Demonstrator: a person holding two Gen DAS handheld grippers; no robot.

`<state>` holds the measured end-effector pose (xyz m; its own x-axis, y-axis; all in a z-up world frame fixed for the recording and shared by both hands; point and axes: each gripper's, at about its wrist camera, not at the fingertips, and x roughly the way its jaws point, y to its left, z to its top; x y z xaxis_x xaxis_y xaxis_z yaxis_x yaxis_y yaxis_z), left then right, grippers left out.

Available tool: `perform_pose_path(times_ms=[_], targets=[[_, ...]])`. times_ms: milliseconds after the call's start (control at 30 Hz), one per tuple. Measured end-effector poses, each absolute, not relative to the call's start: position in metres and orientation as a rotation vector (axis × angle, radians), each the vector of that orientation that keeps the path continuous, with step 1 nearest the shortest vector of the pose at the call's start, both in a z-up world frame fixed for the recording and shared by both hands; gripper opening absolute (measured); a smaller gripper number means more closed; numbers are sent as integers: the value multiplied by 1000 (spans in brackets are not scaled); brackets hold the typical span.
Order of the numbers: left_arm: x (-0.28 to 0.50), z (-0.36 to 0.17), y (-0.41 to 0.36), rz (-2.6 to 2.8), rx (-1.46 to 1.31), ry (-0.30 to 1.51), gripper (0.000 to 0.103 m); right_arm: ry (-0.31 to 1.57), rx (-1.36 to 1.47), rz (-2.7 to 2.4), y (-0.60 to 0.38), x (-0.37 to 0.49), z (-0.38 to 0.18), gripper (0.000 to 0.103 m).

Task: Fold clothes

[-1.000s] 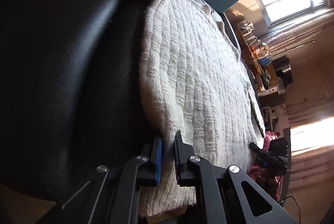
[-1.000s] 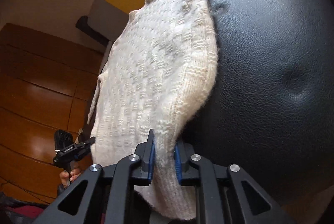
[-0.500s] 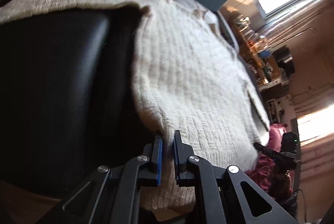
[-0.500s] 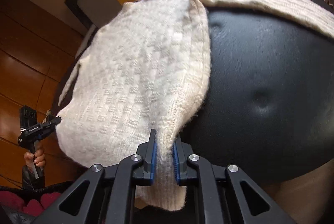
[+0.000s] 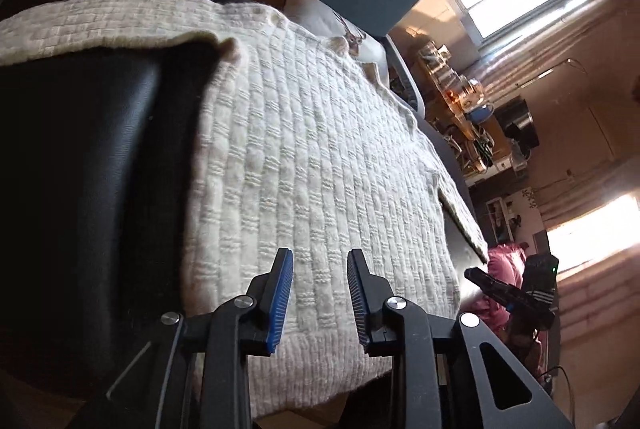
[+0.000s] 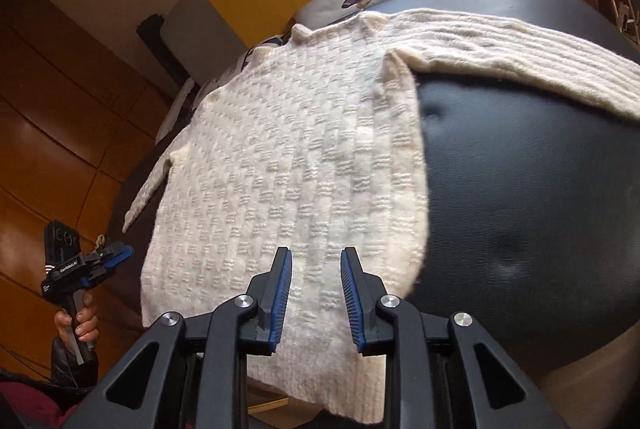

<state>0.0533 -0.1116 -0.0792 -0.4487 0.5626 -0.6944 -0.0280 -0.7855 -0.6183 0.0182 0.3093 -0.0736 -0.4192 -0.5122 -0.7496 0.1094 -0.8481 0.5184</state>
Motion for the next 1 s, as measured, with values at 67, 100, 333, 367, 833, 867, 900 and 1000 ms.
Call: perform_pose_path(times_ms=[67, 100, 333, 367, 833, 867, 900, 1000], targets=[[46, -92, -95, 2294, -1479, -661, 28, -465, 1523, -2274, 294, 16, -88, 26], [45, -101, -92, 2323, -1545, -594, 28, -403, 1570, -2293, 292, 17, -95, 23], [43, -116, -94, 2366, -1592, -515, 22, -557, 1577, -2318, 317, 23, -103, 15], [42, -112, -93, 2370, -1590, -519, 22, -592, 1562, -2319, 320, 24, -100, 16], [-4, -101, -44, 2322, -1590, -388, 26, -776, 1431, -2316, 349, 29, -102, 25], [-9, -96, -37, 2312, -1565, -378, 26, -805, 1400, -2334, 357, 31, -98, 26], [-15, -91, -30, 2303, -1542, -367, 27, -856, 1361, -2355, 368, 32, -94, 26], [-38, -86, -6, 2309, -1507, -293, 27, -994, 1268, -2406, 398, 34, -82, 28]])
